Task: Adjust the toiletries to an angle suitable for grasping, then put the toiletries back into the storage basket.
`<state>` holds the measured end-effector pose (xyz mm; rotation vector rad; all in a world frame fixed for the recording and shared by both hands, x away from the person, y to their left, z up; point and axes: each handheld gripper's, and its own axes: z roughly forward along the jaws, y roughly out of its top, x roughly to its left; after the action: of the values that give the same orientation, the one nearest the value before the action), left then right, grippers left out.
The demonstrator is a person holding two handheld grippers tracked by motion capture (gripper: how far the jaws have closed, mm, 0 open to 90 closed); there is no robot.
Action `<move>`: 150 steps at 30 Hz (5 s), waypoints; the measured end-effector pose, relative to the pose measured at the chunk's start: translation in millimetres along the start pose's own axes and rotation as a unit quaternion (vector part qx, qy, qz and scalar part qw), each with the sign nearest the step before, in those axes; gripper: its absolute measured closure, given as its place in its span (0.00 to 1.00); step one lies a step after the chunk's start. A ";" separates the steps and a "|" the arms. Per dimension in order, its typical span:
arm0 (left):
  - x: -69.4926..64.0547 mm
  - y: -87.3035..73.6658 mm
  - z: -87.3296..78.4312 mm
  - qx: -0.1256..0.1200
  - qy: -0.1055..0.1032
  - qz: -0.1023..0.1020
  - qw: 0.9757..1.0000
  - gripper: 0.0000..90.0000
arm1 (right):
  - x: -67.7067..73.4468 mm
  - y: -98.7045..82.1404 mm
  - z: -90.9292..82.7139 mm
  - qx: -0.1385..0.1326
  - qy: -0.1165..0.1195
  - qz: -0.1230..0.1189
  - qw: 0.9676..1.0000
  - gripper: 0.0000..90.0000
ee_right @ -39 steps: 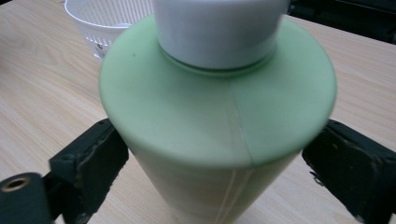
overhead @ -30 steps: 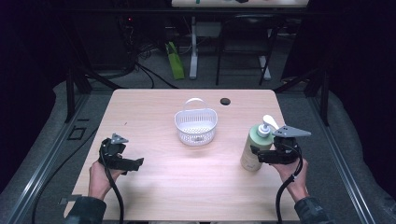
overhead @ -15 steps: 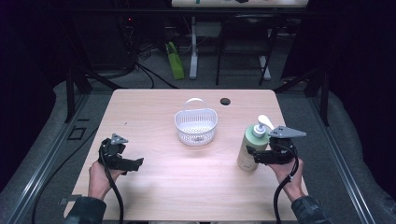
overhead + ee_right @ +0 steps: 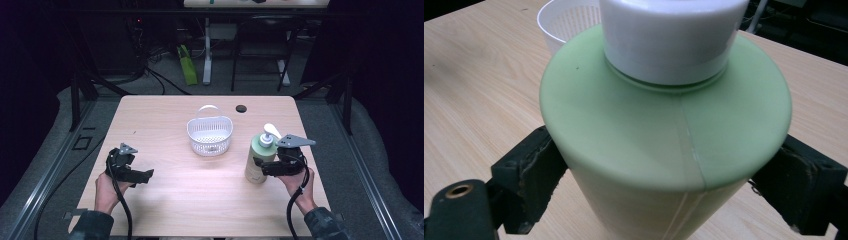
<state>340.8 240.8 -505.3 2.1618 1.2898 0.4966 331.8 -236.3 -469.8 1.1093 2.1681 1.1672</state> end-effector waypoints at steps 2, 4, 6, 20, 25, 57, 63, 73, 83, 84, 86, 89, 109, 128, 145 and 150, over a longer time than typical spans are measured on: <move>-0.1 0.0 0.0 0.000 0.000 0.000 1.000 0.00 | 2.5 1.2 1.7 0.000 0.005 -0.004 1.000 0.13; -0.2 0.2 -0.2 0.000 0.001 0.002 1.000 0.00 | 5.1 2.1 3.2 0.000 0.008 -0.004 1.000 0.13; -0.2 0.5 -0.6 0.002 -0.002 0.002 1.000 0.00 | 6.8 2.9 4.4 0.001 0.011 -0.007 1.000 0.13; -0.2 0.2 0.1 0.005 -0.003 0.003 1.000 0.00 | 15.0 6.9 12.6 -0.005 0.034 -0.022 0.999 0.13; -0.5 0.0 -0.3 0.003 -0.004 0.003 1.000 0.00 | 13.3 5.6 10.8 -0.002 0.037 -0.017 0.999 0.08; -3.5 0.0 2.3 0.010 -0.009 0.009 1.000 0.00 | 18.4 29.6 -15.8 -0.073 0.029 0.003 0.997 0.04; -3.5 0.0 2.2 0.008 -0.009 0.009 1.000 0.00 | 21.1 34.4 -16.9 -0.090 0.028 0.002 0.996 0.13; -4.1 0.1 2.9 0.014 -0.014 0.010 1.000 0.00 | 22.4 38.2 -18.0 -0.110 0.019 0.002 0.994 0.29; -4.1 0.1 3.0 0.016 -0.013 0.012 1.000 0.00 | 24.0 40.6 -22.4 -0.136 0.018 0.001 0.991 0.51; -4.1 0.1 3.0 0.016 -0.013 0.012 1.000 0.00 | 24.2 40.9 -22.7 -0.138 0.018 0.002 0.990 0.53; -4.1 0.1 3.1 0.017 -0.013 0.013 1.000 0.00 | 24.6 41.1 -23.7 -0.144 0.016 0.001 0.989 0.55; -4.0 -0.1 3.3 0.017 -0.013 0.013 1.000 0.00 | 25.2 42.2 -25.1 -0.150 0.013 0.002 0.989 0.59; -4.1 -0.1 3.1 0.018 -0.013 0.013 1.000 0.00 | 25.7 40.1 -26.6 -0.172 0.002 0.013 0.985 0.75; -4.8 -0.1 3.9 0.022 -0.011 0.014 1.000 0.00 | 26.7 35.4 -24.7 -0.196 -0.001 0.022 0.980 0.75; -4.8 0.0 4.1 0.023 -0.011 0.015 1.000 0.00 | 25.9 34.0 -24.3 -0.204 0.007 0.032 0.978 0.75; -5.0 -0.1 4.1 0.023 -0.011 0.014 1.000 0.00 | 26.5 34.1 -23.9 -0.206 0.010 0.029 0.978 0.75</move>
<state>340.8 235.3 -508.6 2.2201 1.2733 0.4572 315.2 -215.3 -428.3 0.9828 1.7991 1.5688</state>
